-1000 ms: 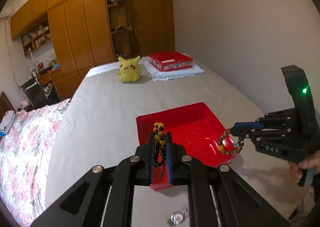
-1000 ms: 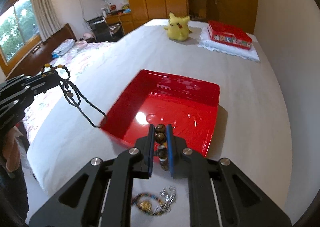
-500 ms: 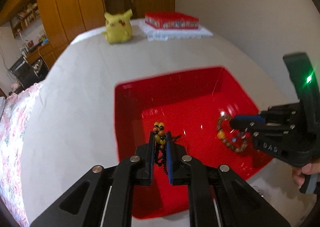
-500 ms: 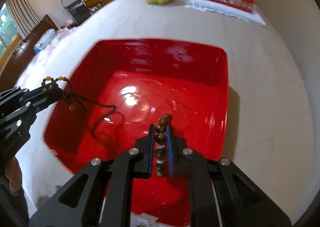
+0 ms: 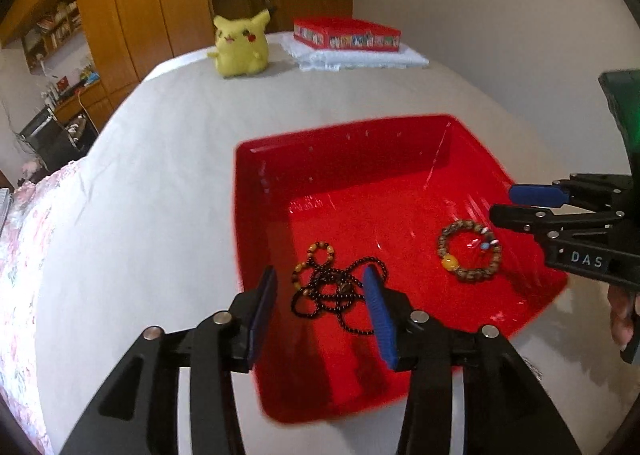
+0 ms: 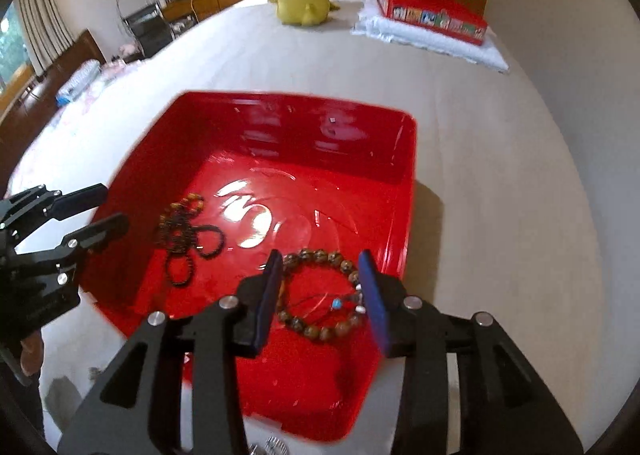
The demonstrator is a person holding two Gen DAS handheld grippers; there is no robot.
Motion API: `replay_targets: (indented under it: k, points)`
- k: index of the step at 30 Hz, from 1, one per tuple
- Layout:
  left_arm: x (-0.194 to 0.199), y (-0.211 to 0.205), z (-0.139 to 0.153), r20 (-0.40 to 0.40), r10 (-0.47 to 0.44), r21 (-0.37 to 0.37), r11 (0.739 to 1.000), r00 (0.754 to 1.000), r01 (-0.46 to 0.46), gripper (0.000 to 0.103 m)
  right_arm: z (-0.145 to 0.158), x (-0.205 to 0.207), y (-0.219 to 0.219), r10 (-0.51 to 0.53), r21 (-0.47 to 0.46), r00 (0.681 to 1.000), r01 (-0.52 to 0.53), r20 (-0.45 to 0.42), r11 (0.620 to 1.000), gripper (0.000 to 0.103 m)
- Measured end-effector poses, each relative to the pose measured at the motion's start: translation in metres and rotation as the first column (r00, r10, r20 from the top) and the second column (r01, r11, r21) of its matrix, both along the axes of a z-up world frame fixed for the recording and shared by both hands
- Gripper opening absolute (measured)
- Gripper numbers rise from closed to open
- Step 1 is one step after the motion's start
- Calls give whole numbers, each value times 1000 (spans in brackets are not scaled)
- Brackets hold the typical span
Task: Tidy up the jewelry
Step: 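Carry both held pieces into the red tray and open both tools, then grasp the silver bangle with the left tool while the right tool moves toward the black cord keychain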
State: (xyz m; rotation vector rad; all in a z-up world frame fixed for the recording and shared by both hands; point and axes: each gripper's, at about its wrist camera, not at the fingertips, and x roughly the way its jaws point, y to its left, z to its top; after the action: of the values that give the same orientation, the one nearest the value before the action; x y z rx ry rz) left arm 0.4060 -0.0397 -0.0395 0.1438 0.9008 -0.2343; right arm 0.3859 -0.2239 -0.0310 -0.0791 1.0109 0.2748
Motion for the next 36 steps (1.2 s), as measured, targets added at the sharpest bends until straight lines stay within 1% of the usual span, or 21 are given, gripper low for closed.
replay_targets:
  k: [2,3,5,6,8,9,10,11,13,15,19,23,26,29,33,36]
  points:
    - [-22,9,17,37,2,-12,1000,999,-2,54,15,-17,-5,4,16,999,-4,32,1000,40]
    - [-31,13,23,51,3,-14,1000,999,-2,55,21,-26,-8,7,22,999,-8,46,1000,42]
    - [-54,23,36,81,2,-23,1000,997,0,60,35,-52,-12,18,33,996,-21,82,999,50]
    - [-66,28,40,93,2,-25,1000,996,0,61,40,-64,-13,23,39,995,-27,97,999,52]
    - [-95,38,48,117,3,-29,1000,993,0,69,49,-98,-14,43,51,991,-49,124,997,55]
    - [-108,42,49,128,8,-34,999,992,-3,71,52,-113,-15,54,55,990,-62,134,997,56]
    - [-125,47,50,136,8,-37,999,991,-3,72,53,-124,-15,61,54,988,-69,142,996,59]
    - [-133,49,50,138,9,-39,999,990,-3,73,54,-142,-15,68,59,986,-78,149,995,63]
    - [-162,55,44,131,4,-43,999,991,1,73,52,-172,-16,77,78,985,-90,155,993,65]
    - [-182,57,35,116,-2,-50,999,993,7,73,46,-197,-15,88,95,986,-103,145,990,66]
    - [-222,56,11,90,-16,-55,998,996,21,74,30,-237,-16,84,122,988,-100,129,987,66]
    - [-248,51,-15,56,-26,-63,998,998,29,74,6,-272,-19,62,168,994,-77,88,983,66]
    - [-252,47,-37,15,-24,-66,998,1000,25,74,-10,-287,-16,56,167,996,-66,65,984,66]
    - [-254,43,-54,-17,-27,-63,998,999,26,74,-22,-297,-13,56,196,998,-61,33,979,66]
    - [-251,38,-65,-34,-28,-61,998,999,26,74,-31,-303,-5,65,211,998,-67,20,975,64]
    - [-247,34,-70,-43,-32,-56,998,999,30,74,-39,-304,6,90,214,996,-88,2,973,61]
